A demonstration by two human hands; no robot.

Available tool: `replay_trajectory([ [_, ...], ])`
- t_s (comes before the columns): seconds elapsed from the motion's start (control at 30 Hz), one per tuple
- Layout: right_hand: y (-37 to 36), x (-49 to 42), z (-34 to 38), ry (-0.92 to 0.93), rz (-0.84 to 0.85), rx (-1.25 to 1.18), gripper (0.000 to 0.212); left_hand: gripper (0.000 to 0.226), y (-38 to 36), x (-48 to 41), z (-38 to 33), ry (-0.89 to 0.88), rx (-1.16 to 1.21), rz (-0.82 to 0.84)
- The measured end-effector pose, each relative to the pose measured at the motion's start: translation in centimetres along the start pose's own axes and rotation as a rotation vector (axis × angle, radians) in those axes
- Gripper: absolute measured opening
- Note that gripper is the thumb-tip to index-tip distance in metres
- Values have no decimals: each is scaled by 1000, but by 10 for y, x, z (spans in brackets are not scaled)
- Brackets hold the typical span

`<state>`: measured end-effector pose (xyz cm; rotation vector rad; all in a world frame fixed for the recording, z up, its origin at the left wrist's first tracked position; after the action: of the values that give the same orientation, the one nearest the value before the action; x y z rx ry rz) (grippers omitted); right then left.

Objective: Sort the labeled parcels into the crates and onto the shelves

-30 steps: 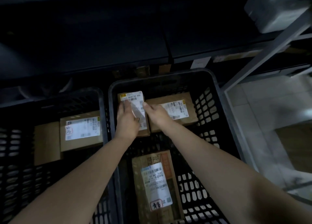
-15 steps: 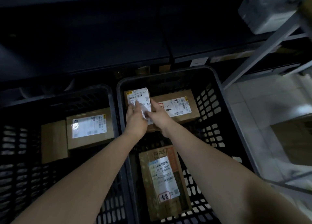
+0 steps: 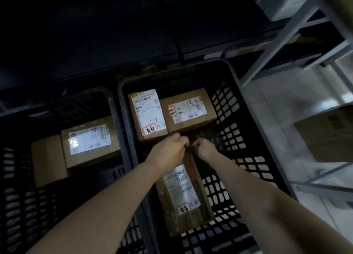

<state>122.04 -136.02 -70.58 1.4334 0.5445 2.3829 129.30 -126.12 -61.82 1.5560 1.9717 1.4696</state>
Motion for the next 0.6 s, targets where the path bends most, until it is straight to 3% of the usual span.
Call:
replay_trajectory([
  [0.1,-19,4,-32,-101,128,-31,48,34,-53,-2,24,261,6,218],
  [0.27,-43,23,-61,-210,379,-252,84,44,-87,10,51,660,166,287],
  [0.4,-58,21,-76,-214,446,-352,96,45,-99,4,47,659,158,261],
  [0.6,-56,26,-87,-145,495,-517,72,40,-91,3,38,644,162,139],
])
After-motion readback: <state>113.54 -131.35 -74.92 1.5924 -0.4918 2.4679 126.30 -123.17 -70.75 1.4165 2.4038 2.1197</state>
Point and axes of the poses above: each hand's wrist, its own x-axis away from the middle knuckle, its own y-axis out of the back of the hand, z = x × y, the point moved 8 cm from there along -x, towards the middle knuckle, and after that the axes turned 4 degrees about -x, right-handed, at the moved point
